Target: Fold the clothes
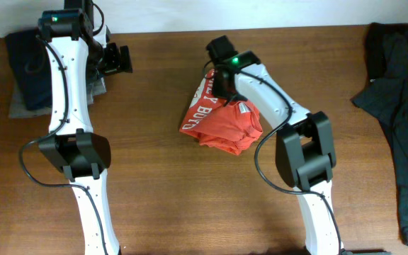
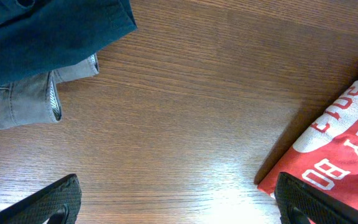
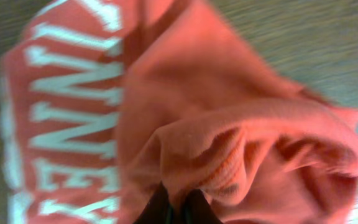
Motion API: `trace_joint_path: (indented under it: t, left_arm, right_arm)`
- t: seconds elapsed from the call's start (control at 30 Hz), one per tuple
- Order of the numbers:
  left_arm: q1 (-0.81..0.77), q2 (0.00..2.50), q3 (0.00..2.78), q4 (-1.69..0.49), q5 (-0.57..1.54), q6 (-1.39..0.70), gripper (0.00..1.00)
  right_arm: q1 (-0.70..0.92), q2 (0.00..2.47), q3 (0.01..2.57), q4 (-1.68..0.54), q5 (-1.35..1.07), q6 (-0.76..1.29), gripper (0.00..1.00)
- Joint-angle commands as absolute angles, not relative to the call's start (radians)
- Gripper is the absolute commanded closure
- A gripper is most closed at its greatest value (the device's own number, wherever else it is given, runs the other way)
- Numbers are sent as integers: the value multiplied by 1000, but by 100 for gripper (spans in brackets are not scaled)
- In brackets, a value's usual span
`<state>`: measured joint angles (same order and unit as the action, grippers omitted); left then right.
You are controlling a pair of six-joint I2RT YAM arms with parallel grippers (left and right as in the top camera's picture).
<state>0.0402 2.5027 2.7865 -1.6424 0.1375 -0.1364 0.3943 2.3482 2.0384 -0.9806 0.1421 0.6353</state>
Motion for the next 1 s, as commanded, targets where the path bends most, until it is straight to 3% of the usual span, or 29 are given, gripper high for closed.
trace_joint_path:
  t: [0.0,0.73,0.87,0.93,0.97]
  left_arm:
    - [35,2525,2797,-1647,130,-141,1]
    - [35,2525,2797,-1647,130,-141,1]
    - [35,2525,2797,-1647,130,-141,1]
    - [35,2525,2797,-1647,130,-141,1]
    - [35,2525,2797,-1647,130,-141,1]
  right_arm:
    - [343,2347,2048,-994,170,644,96]
    - [181,2262,2048,-1123,230,611,92]
    - [163,2262,2048,-1151,238,610,76]
    - [162,2262,2048,-1159,237,606,40]
    - [162,2262,2048,-1162,237,602,29]
